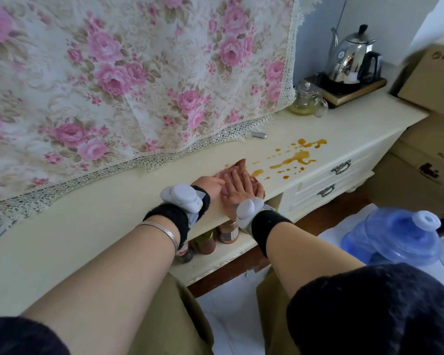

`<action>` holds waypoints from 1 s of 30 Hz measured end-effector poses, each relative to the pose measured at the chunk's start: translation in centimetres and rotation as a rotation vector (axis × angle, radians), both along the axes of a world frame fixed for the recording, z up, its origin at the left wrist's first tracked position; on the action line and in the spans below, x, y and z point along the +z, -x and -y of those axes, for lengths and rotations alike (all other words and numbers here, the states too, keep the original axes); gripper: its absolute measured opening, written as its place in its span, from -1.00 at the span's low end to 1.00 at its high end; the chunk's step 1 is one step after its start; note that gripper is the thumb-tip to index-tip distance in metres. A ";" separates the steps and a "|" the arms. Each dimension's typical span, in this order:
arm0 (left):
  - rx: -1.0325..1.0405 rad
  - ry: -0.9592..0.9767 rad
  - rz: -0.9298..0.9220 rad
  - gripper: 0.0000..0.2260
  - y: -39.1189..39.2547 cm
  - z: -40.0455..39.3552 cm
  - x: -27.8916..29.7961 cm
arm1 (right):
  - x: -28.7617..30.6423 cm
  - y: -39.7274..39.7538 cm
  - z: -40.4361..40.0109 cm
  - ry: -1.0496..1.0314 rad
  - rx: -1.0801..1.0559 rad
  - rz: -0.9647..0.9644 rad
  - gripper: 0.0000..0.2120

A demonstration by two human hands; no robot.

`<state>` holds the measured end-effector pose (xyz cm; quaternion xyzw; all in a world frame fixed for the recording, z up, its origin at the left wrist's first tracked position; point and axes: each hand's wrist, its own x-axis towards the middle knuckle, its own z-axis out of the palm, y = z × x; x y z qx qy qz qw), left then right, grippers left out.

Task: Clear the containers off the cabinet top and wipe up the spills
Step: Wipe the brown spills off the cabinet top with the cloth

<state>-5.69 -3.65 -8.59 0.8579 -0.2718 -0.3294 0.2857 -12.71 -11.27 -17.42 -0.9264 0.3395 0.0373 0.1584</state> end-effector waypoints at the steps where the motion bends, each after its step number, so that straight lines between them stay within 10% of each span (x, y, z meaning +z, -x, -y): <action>1: -0.004 0.011 -0.005 -0.70 -0.2 -0.5 0.1 | 0.0 0.0 -0.3 -0.005 0.005 0.001 -0.44; 30: 0.206 -0.098 0.053 -0.65 -7.3 -1.7 -1.1 | -0.8 -9.5 -5.0 -0.006 0.344 -0.016 -0.42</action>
